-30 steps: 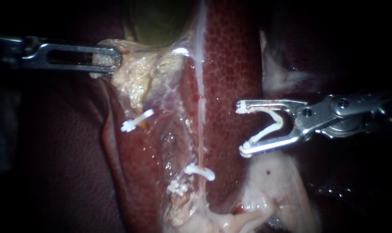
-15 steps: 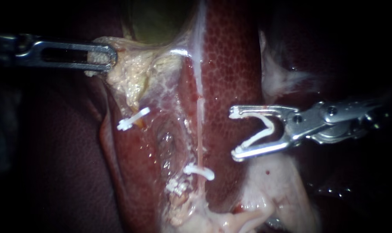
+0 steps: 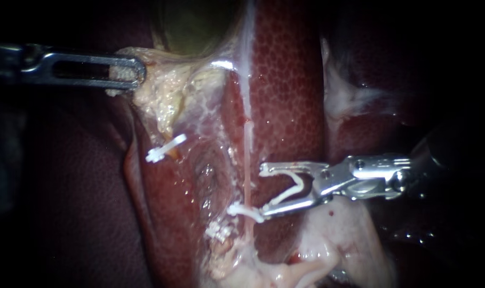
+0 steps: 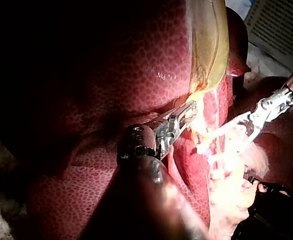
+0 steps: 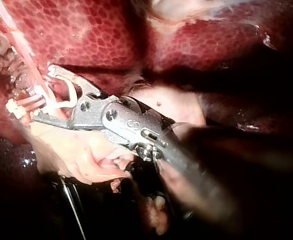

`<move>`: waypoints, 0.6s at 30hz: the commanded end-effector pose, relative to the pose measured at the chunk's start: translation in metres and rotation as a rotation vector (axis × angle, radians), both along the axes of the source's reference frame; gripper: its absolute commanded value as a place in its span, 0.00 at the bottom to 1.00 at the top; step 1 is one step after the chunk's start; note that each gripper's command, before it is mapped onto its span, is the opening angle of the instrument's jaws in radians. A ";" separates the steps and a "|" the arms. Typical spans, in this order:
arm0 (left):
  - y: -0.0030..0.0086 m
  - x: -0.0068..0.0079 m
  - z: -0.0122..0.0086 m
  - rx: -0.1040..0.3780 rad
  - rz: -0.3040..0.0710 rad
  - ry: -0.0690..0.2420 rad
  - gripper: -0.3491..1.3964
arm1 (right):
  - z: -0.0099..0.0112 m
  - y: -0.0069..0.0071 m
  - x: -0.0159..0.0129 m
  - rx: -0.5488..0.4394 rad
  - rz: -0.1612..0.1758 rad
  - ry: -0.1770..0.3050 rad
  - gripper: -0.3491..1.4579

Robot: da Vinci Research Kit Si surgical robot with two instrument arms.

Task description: Clipping second clip right tube

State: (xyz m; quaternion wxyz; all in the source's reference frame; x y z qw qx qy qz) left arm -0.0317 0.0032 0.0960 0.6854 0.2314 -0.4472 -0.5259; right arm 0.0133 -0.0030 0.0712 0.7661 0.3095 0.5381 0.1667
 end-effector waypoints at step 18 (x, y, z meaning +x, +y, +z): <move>-0.0004 -0.0004 0.0003 -0.003 -0.003 0.003 0.00 | 0.0025 -0.0023 0.0046 0.071 0.006 -0.017 0.51</move>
